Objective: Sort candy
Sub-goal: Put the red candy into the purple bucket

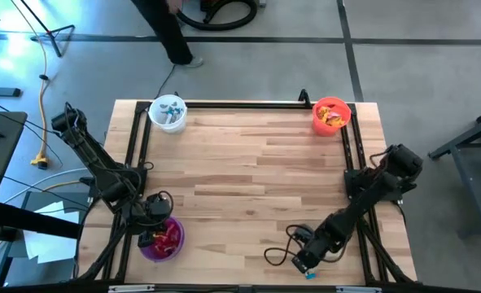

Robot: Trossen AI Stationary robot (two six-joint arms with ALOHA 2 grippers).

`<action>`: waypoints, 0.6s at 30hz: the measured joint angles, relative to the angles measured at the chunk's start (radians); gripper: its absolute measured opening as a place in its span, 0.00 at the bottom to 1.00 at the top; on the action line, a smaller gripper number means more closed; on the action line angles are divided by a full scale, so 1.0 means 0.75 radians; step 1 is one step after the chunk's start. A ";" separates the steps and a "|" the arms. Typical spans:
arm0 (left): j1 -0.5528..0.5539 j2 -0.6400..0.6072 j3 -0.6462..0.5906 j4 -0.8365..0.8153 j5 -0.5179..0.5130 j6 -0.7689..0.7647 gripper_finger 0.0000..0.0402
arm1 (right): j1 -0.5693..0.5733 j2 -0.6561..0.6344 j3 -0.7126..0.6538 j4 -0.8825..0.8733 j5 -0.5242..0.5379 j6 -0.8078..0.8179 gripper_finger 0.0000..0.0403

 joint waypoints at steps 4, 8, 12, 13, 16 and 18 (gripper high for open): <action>0.009 0.000 0.017 -0.004 0.015 -0.008 0.09 | 0.002 0.074 0.000 0.008 0.032 0.060 0.57; 0.008 0.000 0.051 -0.002 0.041 -0.011 0.15 | 0.002 0.109 0.005 0.011 0.070 0.114 0.56; 0.008 0.000 0.076 -0.003 0.065 -0.011 0.18 | 0.002 0.118 0.006 0.007 0.087 0.122 0.55; 0.008 0.000 0.083 -0.003 0.074 -0.011 0.18 | 0.000 0.118 0.005 0.005 0.091 0.123 0.54; 0.005 0.000 0.116 -0.031 0.084 -0.016 0.17 | -0.009 0.119 0.003 0.001 0.083 0.123 0.46; 0.004 -0.002 0.160 -0.101 0.087 -0.010 0.16 | -0.014 0.120 0.003 -0.002 0.083 0.119 0.38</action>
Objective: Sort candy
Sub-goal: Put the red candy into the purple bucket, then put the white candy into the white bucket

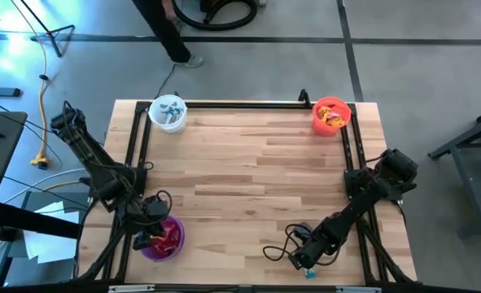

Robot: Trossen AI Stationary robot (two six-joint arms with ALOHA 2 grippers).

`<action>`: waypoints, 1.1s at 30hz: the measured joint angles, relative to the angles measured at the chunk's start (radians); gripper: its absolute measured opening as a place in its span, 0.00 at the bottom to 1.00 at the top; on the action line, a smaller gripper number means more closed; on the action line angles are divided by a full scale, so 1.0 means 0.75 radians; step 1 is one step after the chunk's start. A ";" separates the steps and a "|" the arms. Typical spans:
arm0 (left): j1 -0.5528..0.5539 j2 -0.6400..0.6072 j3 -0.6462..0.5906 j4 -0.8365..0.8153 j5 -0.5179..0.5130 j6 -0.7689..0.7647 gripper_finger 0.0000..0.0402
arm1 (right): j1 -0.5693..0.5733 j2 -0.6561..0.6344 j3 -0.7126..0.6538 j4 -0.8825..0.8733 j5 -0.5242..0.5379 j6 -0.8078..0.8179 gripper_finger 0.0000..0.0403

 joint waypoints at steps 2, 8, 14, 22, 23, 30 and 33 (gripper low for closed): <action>0.000 -0.010 0.050 -0.086 0.005 0.017 0.13 | -0.001 0.002 0.000 0.012 0.009 -0.007 0.30; 0.000 -0.104 0.113 -0.162 -0.045 0.045 0.06 | -0.005 0.002 0.004 0.051 0.063 -0.070 0.08; 0.009 -0.216 0.113 -0.155 -0.151 0.011 0.00 | -0.029 0.012 0.111 -0.046 0.109 -0.194 0.00; 0.119 -0.316 0.113 -0.107 -0.222 0.009 0.00 | -0.141 0.009 0.346 -0.212 0.294 -0.463 0.00; 0.146 -0.322 0.113 -0.098 -0.223 0.010 0.00 | -0.163 0.009 0.375 -0.248 0.323 -0.500 0.00; 0.320 -0.319 0.113 0.003 -0.234 0.085 0.00 | -0.366 0.008 0.578 -0.381 0.474 -0.848 0.00; 0.367 -0.320 0.113 0.008 -0.343 0.164 0.00 | -0.472 0.007 0.649 -0.385 0.492 -1.031 0.00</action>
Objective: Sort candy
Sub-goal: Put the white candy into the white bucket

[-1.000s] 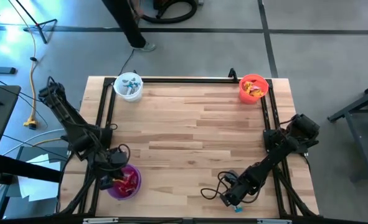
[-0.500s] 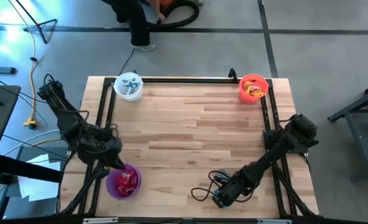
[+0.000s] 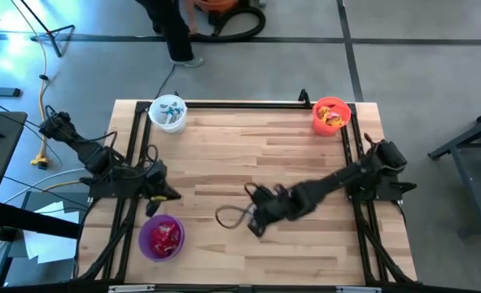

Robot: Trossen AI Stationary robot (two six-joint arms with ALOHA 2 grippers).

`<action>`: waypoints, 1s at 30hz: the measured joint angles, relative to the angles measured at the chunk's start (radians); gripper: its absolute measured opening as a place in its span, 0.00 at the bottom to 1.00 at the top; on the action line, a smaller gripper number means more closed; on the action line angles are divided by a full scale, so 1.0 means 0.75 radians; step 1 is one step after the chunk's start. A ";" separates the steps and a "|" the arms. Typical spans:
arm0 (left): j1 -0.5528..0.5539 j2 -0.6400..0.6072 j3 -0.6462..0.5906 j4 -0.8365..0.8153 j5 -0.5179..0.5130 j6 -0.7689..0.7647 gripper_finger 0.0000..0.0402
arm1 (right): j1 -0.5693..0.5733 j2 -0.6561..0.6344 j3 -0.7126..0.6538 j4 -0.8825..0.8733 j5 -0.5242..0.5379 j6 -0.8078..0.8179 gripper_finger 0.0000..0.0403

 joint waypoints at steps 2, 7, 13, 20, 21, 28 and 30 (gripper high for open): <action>0.030 0.001 0.000 -0.005 -0.099 0.046 0.00 | -0.066 0.000 0.046 0.000 0.015 -0.119 0.00; 0.116 0.035 -0.001 0.031 -0.147 0.195 0.06 | -0.209 -0.001 0.165 0.004 0.022 -0.334 0.00; 0.182 0.083 -0.002 0.032 -0.045 0.201 0.20 | -0.291 -0.005 0.214 0.009 -0.044 -0.377 0.00; 0.188 0.053 -0.084 0.049 -0.073 0.204 0.24 | -0.272 -0.003 -0.083 0.255 -0.245 -0.220 0.15; 0.186 0.041 -0.107 0.086 -0.069 0.204 0.24 | -0.268 -0.003 -0.138 0.335 -0.273 -0.183 0.19; 0.186 -0.060 -0.290 0.454 0.013 0.193 0.18 | -0.262 -0.003 -0.445 0.684 -0.248 -0.005 0.48; 0.186 -0.066 -0.308 0.502 0.014 0.193 0.17 | -0.262 -0.001 -0.484 0.748 -0.204 0.010 0.54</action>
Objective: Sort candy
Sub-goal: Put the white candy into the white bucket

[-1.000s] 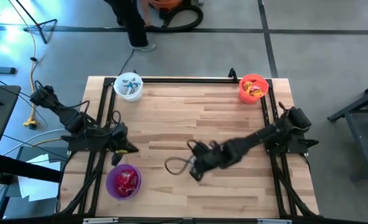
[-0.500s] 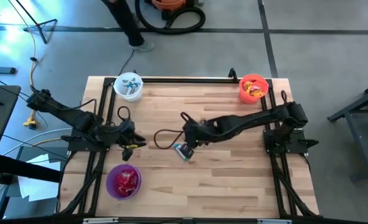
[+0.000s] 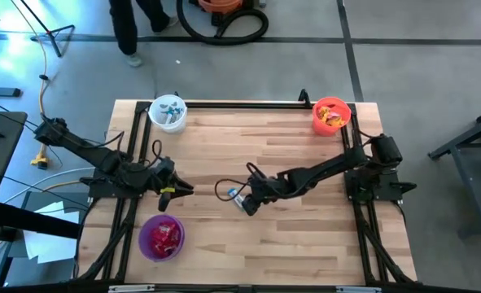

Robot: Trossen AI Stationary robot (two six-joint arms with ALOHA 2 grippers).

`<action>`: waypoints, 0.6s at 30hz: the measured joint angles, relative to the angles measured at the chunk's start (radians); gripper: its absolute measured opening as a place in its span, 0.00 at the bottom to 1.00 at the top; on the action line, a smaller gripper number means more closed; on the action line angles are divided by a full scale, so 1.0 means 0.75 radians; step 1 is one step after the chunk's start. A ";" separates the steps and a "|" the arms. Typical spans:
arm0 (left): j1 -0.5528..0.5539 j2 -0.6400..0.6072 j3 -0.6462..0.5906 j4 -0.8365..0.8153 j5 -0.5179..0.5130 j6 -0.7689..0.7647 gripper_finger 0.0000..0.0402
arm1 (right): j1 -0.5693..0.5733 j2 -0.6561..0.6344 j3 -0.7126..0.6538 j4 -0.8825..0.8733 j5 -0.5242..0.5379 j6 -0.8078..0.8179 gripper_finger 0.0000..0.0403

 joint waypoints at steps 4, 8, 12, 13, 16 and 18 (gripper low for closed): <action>0.000 -0.003 -0.006 -0.018 0.000 -0.020 0.17 | -0.002 0.076 0.035 -0.002 0.042 -0.003 0.59; 0.000 -0.003 -0.006 -0.019 0.000 -0.030 0.17 | 0.001 0.217 0.170 -0.165 0.048 0.022 0.60; 0.000 -0.003 -0.006 -0.020 0.000 -0.045 0.17 | 0.005 0.333 0.325 -0.298 0.047 -0.020 0.60; 0.000 -0.003 -0.006 -0.019 0.000 -0.045 0.17 | 0.005 0.353 0.358 -0.316 0.042 -0.036 0.60; 0.000 -0.003 -0.006 -0.021 0.000 -0.045 0.17 | 0.005 0.422 0.441 -0.405 0.050 -0.045 0.60; 0.000 -0.003 -0.006 -0.020 0.000 -0.046 0.17 | 0.006 0.455 0.480 -0.448 0.061 -0.032 0.60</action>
